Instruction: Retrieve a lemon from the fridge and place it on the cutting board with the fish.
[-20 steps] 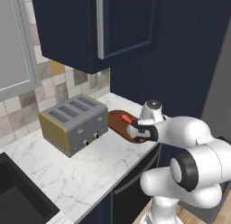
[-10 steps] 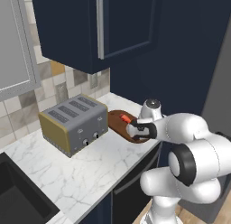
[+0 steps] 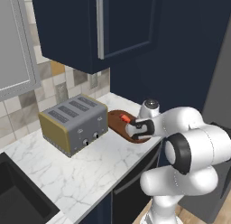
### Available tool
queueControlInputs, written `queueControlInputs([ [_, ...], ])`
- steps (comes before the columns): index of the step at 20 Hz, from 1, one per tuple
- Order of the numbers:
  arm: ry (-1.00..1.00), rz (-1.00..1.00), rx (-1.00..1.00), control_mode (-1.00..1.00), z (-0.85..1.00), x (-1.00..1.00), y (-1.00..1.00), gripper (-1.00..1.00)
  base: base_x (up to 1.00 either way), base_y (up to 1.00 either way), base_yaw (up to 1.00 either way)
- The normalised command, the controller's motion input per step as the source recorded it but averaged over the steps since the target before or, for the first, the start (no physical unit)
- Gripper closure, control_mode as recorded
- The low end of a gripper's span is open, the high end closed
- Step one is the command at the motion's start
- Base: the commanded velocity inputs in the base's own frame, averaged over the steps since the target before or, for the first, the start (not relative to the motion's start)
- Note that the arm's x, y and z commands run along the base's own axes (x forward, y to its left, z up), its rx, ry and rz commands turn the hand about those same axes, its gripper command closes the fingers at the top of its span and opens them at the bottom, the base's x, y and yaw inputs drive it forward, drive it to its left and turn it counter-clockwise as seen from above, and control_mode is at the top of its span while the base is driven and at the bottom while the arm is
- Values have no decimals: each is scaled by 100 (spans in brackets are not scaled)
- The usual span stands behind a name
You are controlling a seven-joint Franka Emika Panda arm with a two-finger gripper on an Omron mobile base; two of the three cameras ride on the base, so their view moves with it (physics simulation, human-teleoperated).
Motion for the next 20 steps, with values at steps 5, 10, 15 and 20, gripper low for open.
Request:
queueControlInputs([
  [5,0,0,0,-100,-3,19,0,100,0,0,0],
  [10,0,0,0,-100,-4,8,0,100,0,0,0],
  [15,0,0,0,-100,-10,0,0,100,0,0,0],
  [20,0,0,0,-100,-23,0,0,100,0,0,0],
])
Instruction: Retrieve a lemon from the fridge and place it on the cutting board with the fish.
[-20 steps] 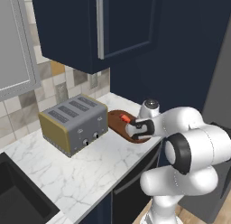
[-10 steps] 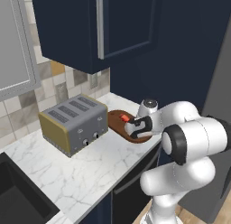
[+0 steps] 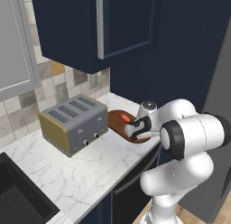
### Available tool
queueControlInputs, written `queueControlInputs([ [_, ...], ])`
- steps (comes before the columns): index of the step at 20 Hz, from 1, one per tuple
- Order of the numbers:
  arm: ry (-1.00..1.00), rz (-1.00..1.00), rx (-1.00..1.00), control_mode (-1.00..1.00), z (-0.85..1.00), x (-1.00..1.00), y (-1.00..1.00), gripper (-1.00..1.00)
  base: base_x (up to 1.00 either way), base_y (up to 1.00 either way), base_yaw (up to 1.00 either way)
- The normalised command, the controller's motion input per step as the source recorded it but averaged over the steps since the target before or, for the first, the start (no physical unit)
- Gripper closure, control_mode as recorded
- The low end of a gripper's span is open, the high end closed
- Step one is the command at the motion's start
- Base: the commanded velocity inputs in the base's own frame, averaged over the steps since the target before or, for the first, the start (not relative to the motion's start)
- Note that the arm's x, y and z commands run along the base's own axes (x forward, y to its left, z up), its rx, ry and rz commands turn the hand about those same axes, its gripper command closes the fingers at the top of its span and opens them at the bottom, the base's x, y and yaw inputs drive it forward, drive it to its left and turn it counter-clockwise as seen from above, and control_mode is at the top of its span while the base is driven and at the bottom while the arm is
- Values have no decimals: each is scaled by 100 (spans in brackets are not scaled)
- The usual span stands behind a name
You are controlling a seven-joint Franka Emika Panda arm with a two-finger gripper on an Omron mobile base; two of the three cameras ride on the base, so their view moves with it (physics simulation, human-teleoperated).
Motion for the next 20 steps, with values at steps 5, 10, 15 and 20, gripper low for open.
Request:
queueControlInputs([
  [5,0,0,0,-100,-18,0,0,100,0,0,0],
  [10,0,0,0,-100,-11,0,0,100,0,0,0],
  [15,0,0,0,-100,-12,0,0,-100,0,0,0],
  [20,0,0,0,-100,-11,0,0,-100,0,0,0],
])
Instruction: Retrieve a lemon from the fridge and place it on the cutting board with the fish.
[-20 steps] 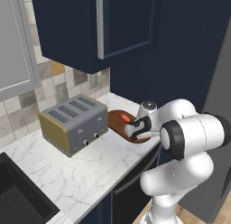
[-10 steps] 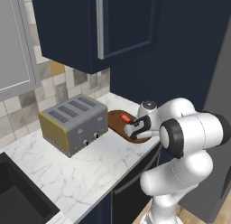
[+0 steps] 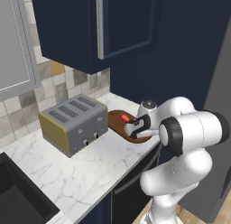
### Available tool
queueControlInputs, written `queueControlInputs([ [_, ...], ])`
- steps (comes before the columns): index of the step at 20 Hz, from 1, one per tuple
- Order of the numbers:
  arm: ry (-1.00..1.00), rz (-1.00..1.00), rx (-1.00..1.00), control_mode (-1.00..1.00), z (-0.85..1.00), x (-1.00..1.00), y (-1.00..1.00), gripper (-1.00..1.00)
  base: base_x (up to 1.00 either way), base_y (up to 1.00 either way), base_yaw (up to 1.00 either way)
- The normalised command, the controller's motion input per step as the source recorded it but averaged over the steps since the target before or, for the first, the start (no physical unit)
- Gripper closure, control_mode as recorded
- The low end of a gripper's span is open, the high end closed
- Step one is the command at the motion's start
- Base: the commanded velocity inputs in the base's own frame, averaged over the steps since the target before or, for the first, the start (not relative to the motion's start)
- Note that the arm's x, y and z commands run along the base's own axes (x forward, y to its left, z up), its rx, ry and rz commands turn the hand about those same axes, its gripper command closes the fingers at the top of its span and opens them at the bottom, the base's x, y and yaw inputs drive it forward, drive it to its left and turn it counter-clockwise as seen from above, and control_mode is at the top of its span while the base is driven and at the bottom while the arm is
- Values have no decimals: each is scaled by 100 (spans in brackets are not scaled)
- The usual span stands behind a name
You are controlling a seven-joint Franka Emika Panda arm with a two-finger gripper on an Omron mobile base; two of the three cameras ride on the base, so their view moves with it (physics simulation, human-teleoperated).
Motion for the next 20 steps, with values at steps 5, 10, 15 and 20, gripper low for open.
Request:
queueControlInputs([
  [5,0,0,0,-100,-8,0,0,-100,0,0,0],
  [10,0,0,0,-100,-2,0,0,-100,0,0,0],
  [15,0,0,0,-100,0,0,0,-100,0,0,0],
  [20,0,-1,-1,-100,9,0,0,-100,0,0,0],
])
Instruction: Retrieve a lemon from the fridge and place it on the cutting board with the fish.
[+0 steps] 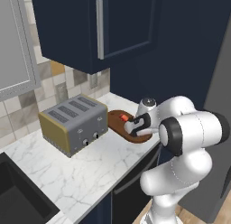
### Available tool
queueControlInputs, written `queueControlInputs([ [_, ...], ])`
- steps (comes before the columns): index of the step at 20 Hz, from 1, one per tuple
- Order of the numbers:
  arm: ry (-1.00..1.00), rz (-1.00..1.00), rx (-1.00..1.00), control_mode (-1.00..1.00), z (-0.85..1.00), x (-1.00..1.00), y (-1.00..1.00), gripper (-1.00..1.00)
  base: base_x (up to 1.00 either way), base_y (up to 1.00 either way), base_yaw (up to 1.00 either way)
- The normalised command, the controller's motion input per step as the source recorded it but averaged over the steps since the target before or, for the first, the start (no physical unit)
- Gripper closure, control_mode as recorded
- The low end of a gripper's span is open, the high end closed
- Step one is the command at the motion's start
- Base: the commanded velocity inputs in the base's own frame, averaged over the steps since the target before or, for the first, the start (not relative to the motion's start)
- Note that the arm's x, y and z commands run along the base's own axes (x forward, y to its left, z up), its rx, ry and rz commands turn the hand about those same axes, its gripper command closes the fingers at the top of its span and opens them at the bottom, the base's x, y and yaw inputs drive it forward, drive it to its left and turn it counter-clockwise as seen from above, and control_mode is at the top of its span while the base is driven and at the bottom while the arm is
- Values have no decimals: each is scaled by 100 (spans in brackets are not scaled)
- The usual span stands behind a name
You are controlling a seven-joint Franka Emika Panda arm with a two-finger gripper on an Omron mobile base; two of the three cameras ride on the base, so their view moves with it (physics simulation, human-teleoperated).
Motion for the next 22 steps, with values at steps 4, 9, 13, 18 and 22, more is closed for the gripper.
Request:
queueControlInputs([
  [4,0,-3,-2,-100,40,-1,0,-100,0,0,0],
  [9,0,-2,0,-100,38,-5,0,-100,0,0,0],
  [13,3,-2,0,-100,39,-5,0,-100,0,0,0],
  [18,9,-4,0,-100,26,-19,-2,-100,0,0,0],
  [22,14,-6,0,-100,21,-41,-6,-100,0,0,0],
])
